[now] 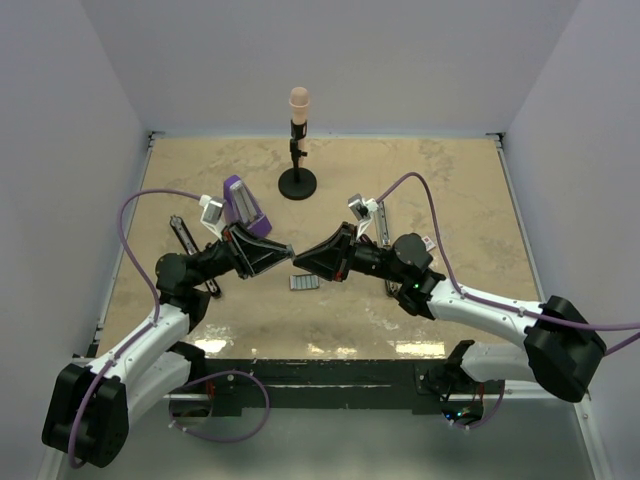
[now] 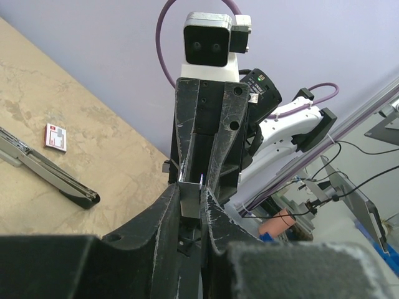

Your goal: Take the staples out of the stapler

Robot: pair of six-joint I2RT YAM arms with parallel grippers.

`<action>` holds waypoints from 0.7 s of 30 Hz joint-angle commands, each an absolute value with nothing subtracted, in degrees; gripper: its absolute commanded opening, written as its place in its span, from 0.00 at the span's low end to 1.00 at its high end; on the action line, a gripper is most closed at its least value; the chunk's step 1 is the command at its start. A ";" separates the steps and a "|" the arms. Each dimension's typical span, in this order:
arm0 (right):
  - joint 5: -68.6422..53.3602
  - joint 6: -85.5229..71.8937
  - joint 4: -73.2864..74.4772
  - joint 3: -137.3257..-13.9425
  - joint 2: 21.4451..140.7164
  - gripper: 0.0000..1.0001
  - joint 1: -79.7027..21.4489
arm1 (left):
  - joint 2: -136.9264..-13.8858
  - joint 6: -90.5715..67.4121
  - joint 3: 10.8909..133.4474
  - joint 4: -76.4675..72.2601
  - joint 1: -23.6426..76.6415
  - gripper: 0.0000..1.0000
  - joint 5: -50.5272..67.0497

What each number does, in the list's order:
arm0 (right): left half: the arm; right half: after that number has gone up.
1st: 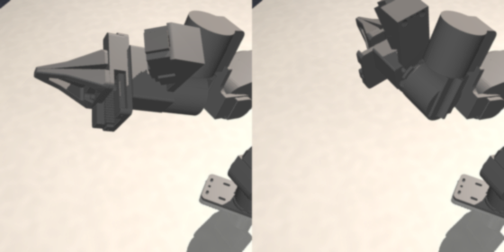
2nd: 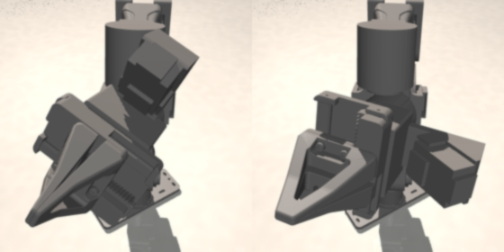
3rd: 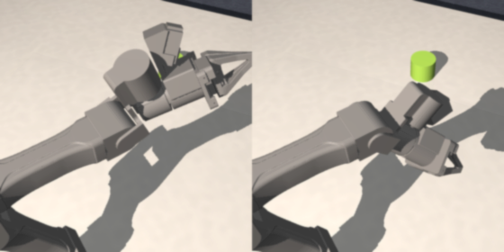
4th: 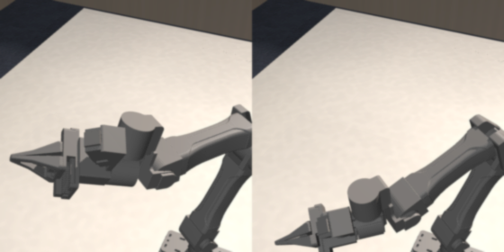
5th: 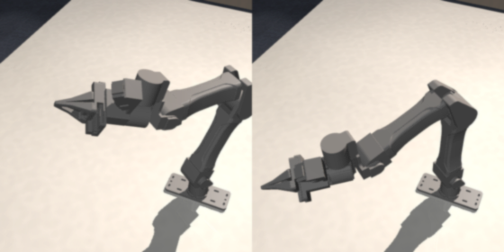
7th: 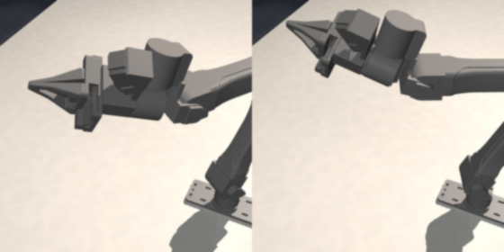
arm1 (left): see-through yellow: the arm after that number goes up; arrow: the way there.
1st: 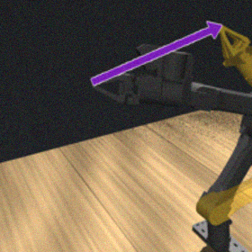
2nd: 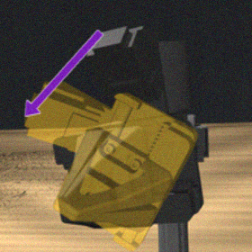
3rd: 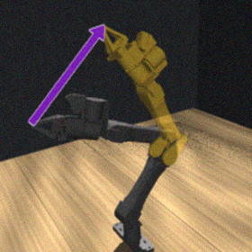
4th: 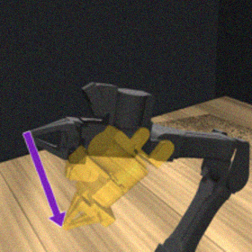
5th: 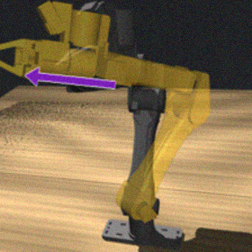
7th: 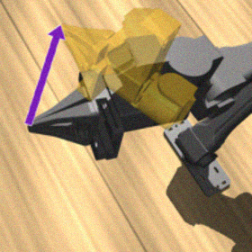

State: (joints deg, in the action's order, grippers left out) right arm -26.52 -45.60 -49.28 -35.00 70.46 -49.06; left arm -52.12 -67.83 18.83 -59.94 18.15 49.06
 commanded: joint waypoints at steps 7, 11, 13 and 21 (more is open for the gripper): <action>-26.02 -43.87 -49.40 -35.24 69.26 0.42 -48.96 | -51.42 -64.08 20.04 -58.72 18.46 0.15 47.99; -21.55 -41.14 -41.25 -35.33 64.96 0.65 -48.96 | -49.84 -56.19 23.71 -41.13 18.46 0.15 44.49; -19.35 -38.85 -37.64 -35.42 61.10 0.85 -49.04 | -48.52 -49.18 26.18 -31.08 18.63 0.15 39.67; -4.42 -32.88 -18.74 -35.68 48.61 0.98 -48.96 | -54.65 -38.67 39.45 5.43 26.34 0.17 18.04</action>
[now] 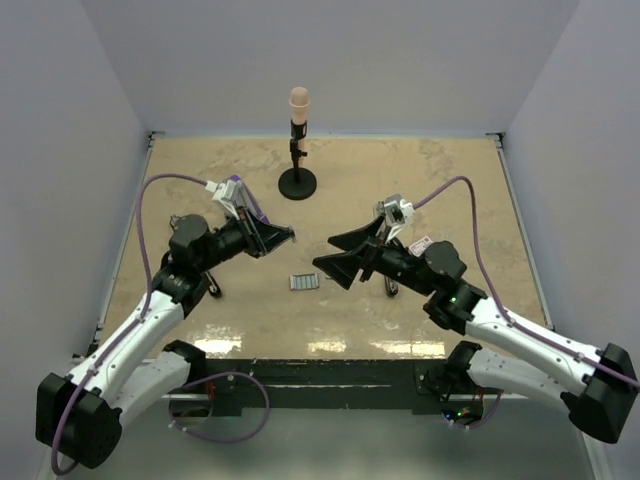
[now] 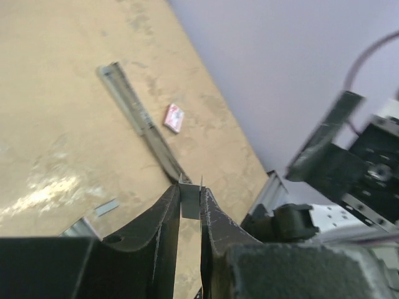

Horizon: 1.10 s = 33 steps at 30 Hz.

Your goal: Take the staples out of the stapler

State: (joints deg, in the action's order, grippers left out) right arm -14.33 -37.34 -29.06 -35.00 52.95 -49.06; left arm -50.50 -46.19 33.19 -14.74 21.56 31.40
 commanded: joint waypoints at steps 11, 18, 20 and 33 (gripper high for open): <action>1.75 -29.88 -7.48 -34.90 37.10 0.99 -48.96 | -77.50 -43.41 53.95 25.91 42.88 0.14 -9.31; 3.51 -29.18 -3.96 -34.19 32.26 0.99 -48.96 | -83.67 -46.84 55.63 26.81 44.56 0.14 -12.39; 3.78 -28.92 -2.99 -34.37 31.20 0.99 -48.96 | -85.16 -47.46 55.98 26.90 44.56 0.14 -12.92; 4.75 -28.74 -2.37 -34.28 29.97 0.99 -48.96 | -89.91 -48.87 57.39 26.63 44.65 0.14 -13.80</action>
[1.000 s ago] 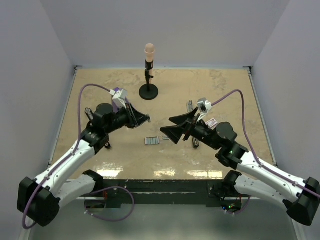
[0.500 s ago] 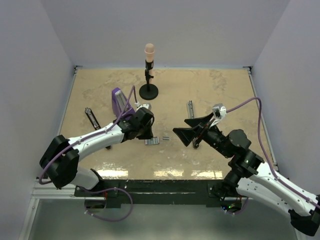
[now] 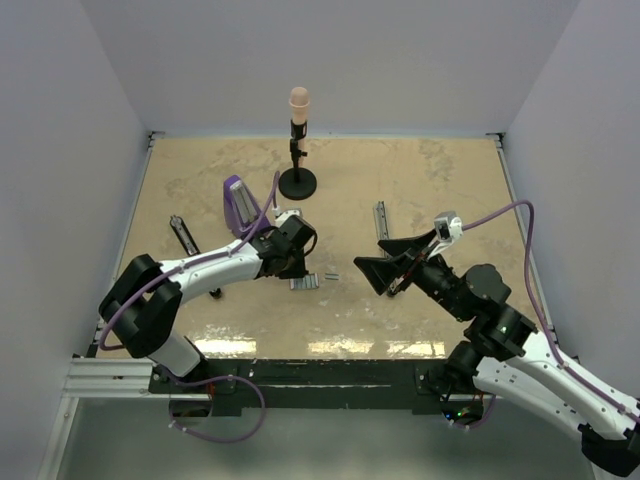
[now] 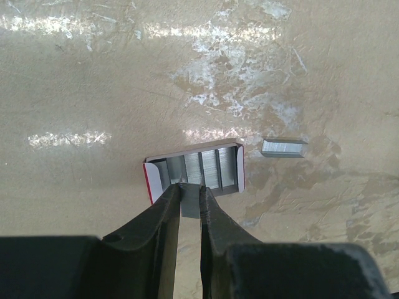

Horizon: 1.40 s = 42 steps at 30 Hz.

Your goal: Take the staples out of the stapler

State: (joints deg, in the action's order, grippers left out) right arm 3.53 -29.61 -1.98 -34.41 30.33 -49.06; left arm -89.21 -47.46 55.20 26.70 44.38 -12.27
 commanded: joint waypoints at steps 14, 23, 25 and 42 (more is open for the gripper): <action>4.57 -28.74 -3.78 -34.10 31.46 0.99 -48.96 | -91.67 -49.92 56.87 26.28 44.65 0.13 -13.71; 4.66 -28.65 -3.61 -34.19 31.55 0.99 -48.87 | -92.81 -50.27 56.78 26.10 44.65 0.16 -13.27; 4.66 -28.65 -3.52 -34.19 31.47 0.99 -48.96 | -92.99 -50.27 56.78 26.10 44.65 0.16 -13.18; 4.83 -28.30 -3.34 -34.45 31.20 0.99 -48.87 | -94.22 -50.45 57.13 25.75 44.65 0.17 -13.10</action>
